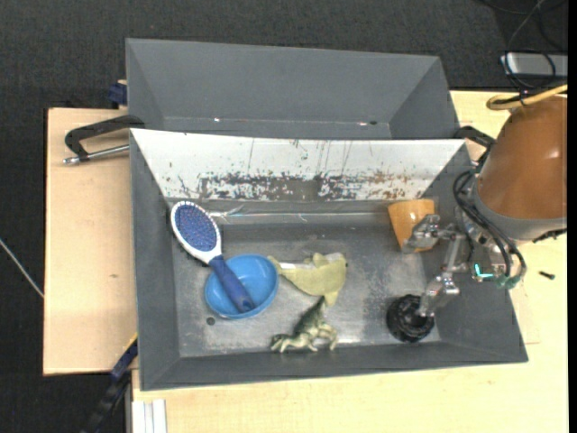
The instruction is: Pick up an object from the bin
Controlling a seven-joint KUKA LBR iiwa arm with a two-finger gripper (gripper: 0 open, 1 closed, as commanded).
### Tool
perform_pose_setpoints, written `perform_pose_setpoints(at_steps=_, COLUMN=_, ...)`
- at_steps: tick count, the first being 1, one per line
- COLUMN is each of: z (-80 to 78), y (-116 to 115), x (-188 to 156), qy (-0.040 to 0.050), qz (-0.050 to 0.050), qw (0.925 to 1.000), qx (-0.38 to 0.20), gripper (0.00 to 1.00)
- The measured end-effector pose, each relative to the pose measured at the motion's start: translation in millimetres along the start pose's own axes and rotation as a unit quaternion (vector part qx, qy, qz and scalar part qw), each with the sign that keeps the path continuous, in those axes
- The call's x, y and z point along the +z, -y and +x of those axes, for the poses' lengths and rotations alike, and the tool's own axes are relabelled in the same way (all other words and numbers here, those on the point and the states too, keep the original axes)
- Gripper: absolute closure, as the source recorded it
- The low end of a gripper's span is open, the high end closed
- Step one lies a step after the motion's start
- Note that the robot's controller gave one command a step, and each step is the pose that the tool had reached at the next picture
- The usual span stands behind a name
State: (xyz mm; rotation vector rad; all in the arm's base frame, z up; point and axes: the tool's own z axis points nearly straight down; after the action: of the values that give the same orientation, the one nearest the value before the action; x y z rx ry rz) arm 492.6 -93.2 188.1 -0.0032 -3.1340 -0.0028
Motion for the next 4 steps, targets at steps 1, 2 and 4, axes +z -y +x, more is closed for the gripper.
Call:
perform_pose_setpoints(at_steps=1, z=-7.3, y=18.3, x=99.3, qy=0.0056, qz=0.001, qw=0.9944, qx=-0.106, gripper=0.00)
perform_pose_setpoints(at_steps=2, z=-10.5, y=20.4, x=99.3, qy=0.0131, qz=0.004, qw=0.9943, qx=-0.106, gripper=1.00)
perform_pose_setpoints(at_steps=4, z=-6.0, y=19.6, x=104.1, qy=0.0062, qz=0.002, qw=0.9944, qx=-0.106, gripper=1.00)
